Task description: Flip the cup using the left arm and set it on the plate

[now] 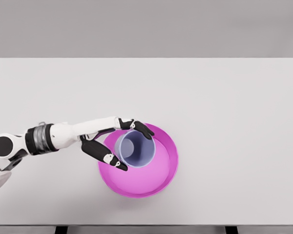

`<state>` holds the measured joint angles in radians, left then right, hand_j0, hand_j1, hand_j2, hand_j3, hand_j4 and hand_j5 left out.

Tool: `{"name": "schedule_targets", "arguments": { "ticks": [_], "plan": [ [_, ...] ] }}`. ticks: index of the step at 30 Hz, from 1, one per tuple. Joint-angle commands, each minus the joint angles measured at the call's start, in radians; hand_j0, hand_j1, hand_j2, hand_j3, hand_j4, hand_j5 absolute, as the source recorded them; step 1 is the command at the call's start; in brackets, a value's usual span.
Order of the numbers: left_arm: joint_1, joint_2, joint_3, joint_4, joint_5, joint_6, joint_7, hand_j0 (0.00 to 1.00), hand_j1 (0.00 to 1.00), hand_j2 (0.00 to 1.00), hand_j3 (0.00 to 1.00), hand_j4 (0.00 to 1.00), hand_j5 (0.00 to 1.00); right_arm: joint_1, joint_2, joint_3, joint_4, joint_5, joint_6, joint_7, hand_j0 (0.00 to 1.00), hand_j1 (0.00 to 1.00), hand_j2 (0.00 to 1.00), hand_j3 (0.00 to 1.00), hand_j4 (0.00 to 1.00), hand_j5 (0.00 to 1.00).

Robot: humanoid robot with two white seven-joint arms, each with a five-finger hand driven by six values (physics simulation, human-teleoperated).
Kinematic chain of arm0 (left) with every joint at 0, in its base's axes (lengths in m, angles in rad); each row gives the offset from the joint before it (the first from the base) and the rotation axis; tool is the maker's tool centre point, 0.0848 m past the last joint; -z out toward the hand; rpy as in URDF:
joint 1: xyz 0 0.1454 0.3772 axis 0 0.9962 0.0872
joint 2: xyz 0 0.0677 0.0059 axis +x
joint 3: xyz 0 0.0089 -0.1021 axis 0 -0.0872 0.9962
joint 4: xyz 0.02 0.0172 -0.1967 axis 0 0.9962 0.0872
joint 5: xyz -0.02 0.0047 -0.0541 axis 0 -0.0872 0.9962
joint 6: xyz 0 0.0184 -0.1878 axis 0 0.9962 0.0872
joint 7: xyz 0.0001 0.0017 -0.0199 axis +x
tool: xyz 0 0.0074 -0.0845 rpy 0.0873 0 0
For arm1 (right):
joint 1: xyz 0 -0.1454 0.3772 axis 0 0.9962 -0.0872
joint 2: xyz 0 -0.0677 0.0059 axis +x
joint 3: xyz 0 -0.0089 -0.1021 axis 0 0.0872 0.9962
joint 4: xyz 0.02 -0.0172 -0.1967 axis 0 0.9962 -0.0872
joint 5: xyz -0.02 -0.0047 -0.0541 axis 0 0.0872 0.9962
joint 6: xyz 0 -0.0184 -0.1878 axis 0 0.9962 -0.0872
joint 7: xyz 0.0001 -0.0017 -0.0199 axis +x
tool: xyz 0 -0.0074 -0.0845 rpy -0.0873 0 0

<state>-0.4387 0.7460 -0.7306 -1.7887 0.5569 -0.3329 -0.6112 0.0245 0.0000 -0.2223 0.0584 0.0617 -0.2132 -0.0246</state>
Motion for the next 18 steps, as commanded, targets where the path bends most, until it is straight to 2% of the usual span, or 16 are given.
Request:
{"name": "schedule_targets", "arguments": {
  "ticks": [1, 3, 10, 18],
  "plan": [
    [0.0, -0.026, -0.041, 0.0, 0.008, -0.002, 0.0, 0.72, 0.72, 0.72, 0.72, 0.72, 0.72, 0.0, 0.0, 0.0, 0.0, 0.0, 0.0, 0.0, 1.0, 1.0, 1.0, 1.0, 1.0, 1.0],
    [-0.017, -0.043, -0.079, 0.0, 0.008, -0.002, 0.0, 0.73, 0.73, 0.73, 0.73, 0.73, 0.73, 0.0, 0.0, 0.0, 0.0, 0.0, 0.0, 0.0, 1.0, 1.0, 1.0, 1.0, 1.0, 1.0],
    [-0.017, -0.046, -0.112, 0.0, 0.009, -0.026, 0.0, 0.74, 0.74, 0.74, 0.74, 0.74, 0.74, 0.0, 0.0, 0.0, 0.0, 0.0, 0.0, 0.0, 1.0, 1.0, 1.0, 1.0, 1.0, 1.0],
    [-0.032, -0.019, -0.102, 0.035, -0.011, -0.017, 0.0, 0.75, 0.75, 0.75, 0.75, 0.75, 0.75, 0.0, 0.0, 0.0, 0.0, 0.0, 0.0, 0.0, 1.0, 1.0, 1.0, 1.0, 1.0, 1.0]
  ]
}}
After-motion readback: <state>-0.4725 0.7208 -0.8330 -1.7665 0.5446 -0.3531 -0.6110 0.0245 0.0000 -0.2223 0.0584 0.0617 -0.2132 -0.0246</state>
